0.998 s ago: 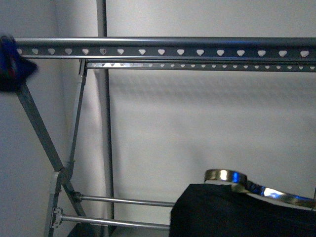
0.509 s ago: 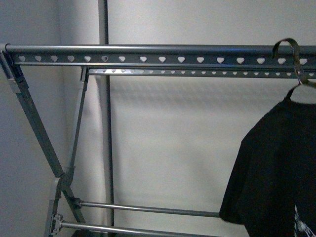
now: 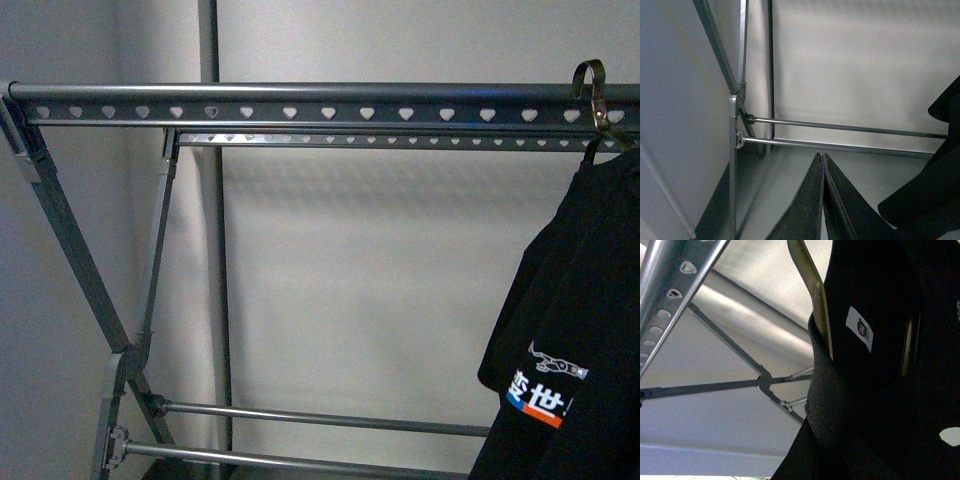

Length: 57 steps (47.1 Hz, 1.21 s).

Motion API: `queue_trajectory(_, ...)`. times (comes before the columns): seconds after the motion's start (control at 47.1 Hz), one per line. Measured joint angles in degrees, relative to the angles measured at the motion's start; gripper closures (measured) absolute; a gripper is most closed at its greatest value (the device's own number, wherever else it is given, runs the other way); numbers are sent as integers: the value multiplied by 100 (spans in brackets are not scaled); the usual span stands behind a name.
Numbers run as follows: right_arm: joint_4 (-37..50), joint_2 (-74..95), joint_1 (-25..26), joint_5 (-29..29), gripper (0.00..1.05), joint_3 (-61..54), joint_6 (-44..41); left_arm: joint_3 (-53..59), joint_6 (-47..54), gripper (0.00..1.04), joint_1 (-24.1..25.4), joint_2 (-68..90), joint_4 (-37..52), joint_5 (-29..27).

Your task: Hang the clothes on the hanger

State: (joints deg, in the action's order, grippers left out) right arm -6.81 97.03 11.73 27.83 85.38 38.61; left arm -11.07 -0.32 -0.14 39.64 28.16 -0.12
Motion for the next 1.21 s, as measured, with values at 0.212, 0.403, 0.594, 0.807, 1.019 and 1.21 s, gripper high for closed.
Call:
queue_trajectory(0.212,-319,247,-380,-387,101,697,92,378,2,101,0,-514,-105,7)
queue_trajectory(0.403,-614,402,-852,-785,101,874,-138,636,2,101,0,-1023,-358,7)
queue_trajectory(0.594,-319,525,-1106,-1036,101,568,-186,789,4,101,0,-1458,-636,7)
queue_trajectory(0.807,894,50,-1152,-1939,67,-485,-1134,935,4,101,0,-1875,-892,7)
queue_trajectory(1.019,2863,-2680,-413,-2164,20,-2990,-2286,1003,17,101,2,-2393,-1215,7)
queue_trajectory(1.21,1523,-5608,-76,-1746,29,-4907,-3539,1003,20,101,2,-2767,-1598,9)
